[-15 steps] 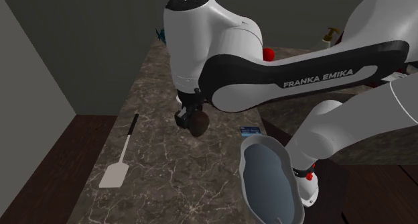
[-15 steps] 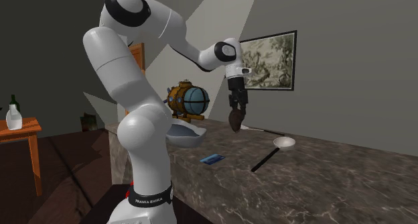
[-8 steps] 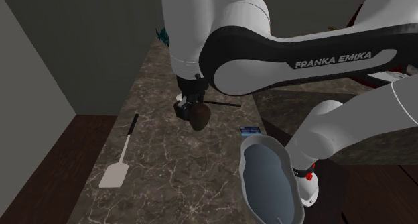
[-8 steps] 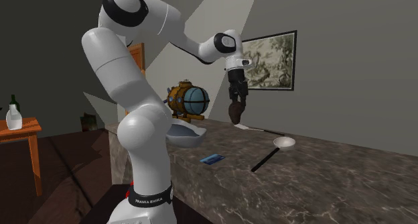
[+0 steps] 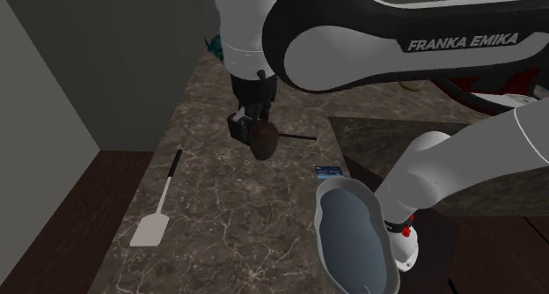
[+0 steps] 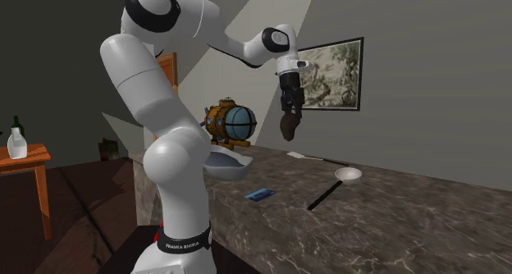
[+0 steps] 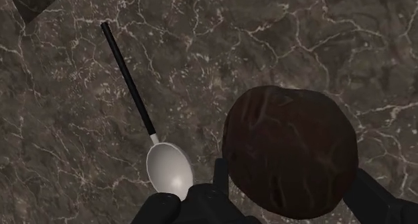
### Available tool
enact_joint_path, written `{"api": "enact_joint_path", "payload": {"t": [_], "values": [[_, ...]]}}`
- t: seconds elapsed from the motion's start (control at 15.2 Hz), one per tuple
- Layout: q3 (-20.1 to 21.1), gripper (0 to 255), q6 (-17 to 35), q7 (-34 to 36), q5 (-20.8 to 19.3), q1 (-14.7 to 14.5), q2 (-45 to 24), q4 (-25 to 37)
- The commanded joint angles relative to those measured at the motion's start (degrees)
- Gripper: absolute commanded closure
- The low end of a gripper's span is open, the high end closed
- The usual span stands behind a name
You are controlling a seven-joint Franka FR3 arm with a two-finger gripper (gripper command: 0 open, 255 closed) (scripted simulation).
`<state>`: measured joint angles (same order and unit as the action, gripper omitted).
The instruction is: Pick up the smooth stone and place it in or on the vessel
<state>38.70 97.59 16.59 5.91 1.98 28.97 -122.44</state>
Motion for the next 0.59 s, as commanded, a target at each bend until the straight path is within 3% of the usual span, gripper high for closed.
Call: {"api": "enact_joint_path", "payload": {"t": [0.0,0.53], "values": [[-0.24,255,-1.61,-0.11,-0.16,0.10,-0.06,1.66],[-3.79,255,-8.79,0.39,6.27,-8.32,16.24,-7.26]]}}
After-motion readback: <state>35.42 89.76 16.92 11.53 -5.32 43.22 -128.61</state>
